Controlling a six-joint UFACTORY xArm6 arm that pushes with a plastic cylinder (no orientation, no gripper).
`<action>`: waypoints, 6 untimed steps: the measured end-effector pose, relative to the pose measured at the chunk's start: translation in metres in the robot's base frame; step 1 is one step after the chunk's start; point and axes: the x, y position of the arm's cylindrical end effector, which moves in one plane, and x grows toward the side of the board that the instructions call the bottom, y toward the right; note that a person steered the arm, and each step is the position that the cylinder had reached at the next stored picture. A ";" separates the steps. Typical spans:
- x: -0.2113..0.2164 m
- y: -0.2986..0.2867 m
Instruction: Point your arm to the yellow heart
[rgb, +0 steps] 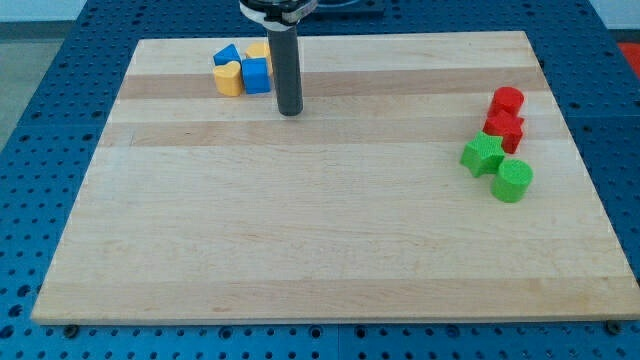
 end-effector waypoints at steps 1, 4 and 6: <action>-0.003 -0.002; -0.007 -0.013; -0.005 -0.109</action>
